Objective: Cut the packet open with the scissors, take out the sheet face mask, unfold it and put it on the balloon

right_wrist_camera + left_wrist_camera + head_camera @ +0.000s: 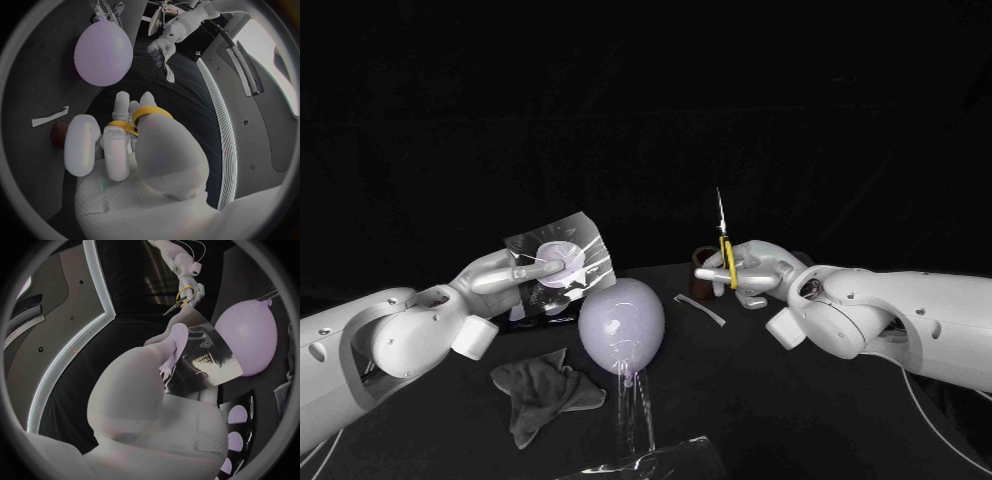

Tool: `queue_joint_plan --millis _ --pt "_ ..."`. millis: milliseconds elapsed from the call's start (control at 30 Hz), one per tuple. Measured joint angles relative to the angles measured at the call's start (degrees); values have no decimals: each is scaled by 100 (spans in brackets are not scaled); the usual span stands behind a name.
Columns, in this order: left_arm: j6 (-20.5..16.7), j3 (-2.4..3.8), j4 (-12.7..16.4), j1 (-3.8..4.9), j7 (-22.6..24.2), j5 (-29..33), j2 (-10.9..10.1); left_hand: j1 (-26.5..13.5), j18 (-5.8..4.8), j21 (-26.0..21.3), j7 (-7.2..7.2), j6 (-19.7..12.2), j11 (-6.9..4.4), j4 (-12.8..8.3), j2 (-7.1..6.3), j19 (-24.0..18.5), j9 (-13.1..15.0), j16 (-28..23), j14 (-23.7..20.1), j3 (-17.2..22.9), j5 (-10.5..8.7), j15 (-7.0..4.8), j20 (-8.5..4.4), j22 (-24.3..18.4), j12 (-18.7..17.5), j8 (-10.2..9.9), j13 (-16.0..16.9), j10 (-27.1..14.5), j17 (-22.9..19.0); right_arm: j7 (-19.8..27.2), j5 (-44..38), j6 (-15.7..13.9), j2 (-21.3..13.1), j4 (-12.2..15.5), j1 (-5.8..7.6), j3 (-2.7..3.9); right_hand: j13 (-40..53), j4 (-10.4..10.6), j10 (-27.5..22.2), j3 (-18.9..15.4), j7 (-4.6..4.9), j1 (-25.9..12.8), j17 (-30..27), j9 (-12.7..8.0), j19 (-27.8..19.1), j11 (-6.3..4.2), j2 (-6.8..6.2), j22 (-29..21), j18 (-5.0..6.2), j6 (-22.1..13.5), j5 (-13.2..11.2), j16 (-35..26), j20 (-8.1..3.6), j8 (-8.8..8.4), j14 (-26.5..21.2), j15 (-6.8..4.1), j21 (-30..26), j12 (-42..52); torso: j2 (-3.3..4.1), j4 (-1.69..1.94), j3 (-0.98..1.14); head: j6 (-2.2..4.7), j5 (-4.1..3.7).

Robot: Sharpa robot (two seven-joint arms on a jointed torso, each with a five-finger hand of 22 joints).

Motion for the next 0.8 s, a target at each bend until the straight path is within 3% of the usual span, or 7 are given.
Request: queue_joint_plan --millis 133,333,567,700,800 --pt "-117 -7 157 -33 60 32 -143 5 0 0 -2 -1 0 0 5 0 0 0 0 0 0 0 0 0 0 0 0 0 0 -2 -99 -37 -32 -5 -43 -5 -78 -31 0 0 -1 27 -3 -19 -4 0 -26 1 -1 1 0 0 13 -92 -7 11 0 0 -2 1 -3 -20 31" --pt "-202 -101 341 -92 111 57 -359 5 0 0 12 12 1 1 5 0 2 0 0 -1 0 0 0 0 0 0 0 -1 1 -16 -246 -82 -51 -23 -131 -13 -105 -54 0 23 19 71 -5 -29 -4 0 -26 3 -23 21 0 -1 13 -119 -5 16 -4 0 -9 -1 -6 -110 213" --pt "-182 -208 496 -220 126 34 -670 5 -1 0 12 12 3 1 5 0 2 0 1 -1 0 1 0 0 0 -1 -1 -3 5 -15 -344 -129 6 -136 -194 -14 -107 -54 0 23 19 72 -4 -31 -5 0 -26 4 -25 21 0 -1 13 -119 -6 32 -5 0 -20 -1 -14 -233 577" --pt "-106 -306 523 -262 125 -71 -878 5 -1 0 12 12 10 1 4 0 2 0 1 -1 0 1 0 0 0 -4 -1 -10 5 -4 -365 -150 61 -212 -232 -14 -108 -54 0 23 19 81 -1 -33 -5 0 -16 4 -26 22 0 -1 13 -152 2 42 -5 0 -37 4 -23 -353 845" --pt "-6 -359 519 -324 94 -238 -1032 5 -2 0 12 12 11 0 4 0 3 0 1 0 0 1 0 0 0 -6 -1 -11 5 4 -366 -162 103 -262 -253 -14 -109 -54 -1 23 19 87 0 -33 -5 0 -11 4 -26 22 0 -1 13 -152 4 44 -5 0 -50 13 -27 -436 983"
